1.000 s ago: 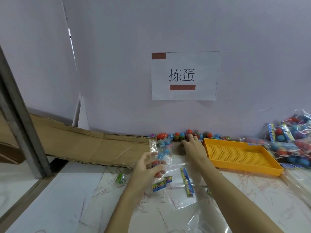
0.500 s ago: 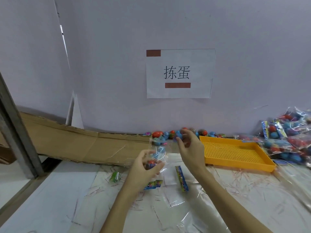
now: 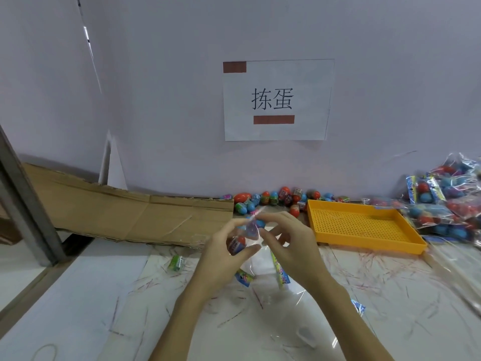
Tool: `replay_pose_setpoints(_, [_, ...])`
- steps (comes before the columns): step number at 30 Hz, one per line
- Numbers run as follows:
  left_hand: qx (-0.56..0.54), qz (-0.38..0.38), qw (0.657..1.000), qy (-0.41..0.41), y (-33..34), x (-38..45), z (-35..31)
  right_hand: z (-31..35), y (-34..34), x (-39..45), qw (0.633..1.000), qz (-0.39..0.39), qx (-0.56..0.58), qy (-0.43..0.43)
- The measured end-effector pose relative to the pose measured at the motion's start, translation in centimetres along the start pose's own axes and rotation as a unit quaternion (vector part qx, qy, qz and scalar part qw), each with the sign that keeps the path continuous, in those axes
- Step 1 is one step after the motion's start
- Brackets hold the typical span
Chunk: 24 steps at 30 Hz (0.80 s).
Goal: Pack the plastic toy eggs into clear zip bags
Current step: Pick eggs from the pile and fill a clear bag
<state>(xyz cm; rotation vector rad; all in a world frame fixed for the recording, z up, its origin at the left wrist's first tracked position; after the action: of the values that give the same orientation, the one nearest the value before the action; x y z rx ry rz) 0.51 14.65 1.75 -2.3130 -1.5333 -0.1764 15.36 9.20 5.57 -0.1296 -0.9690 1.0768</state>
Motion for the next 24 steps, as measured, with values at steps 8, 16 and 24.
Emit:
replay_pose_setpoints(8, [-0.046, 0.069, 0.997, 0.002, 0.5, -0.5, -0.9, -1.5, 0.7, -0.3, 0.985, 0.135, 0.086, 0.059])
replay_pose_setpoints(16, [-0.115, 0.071, 0.990, -0.048, -0.3, -0.4, -0.3, -0.3, 0.6, -0.7, 0.987, 0.157, 0.022, 0.033])
replay_pose_setpoints(24, [-0.099, 0.020, 0.992, -0.072, -2.1, -0.1, 0.7, 0.4, 2.4, -1.6, 0.965, 0.250, 0.064, 0.047])
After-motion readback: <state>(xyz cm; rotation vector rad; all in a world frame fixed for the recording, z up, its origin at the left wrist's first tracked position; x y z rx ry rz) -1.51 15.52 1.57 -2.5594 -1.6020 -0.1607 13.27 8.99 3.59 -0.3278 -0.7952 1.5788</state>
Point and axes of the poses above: each hand's wrist, its own x-axis towards the middle knuckle, its own y-axis out of the palm, z = x × y, the point moved 8 cm from there along x, towards the middle knuckle, and after that the axes turned 6 degrees about -x, right-handed, at the moved point
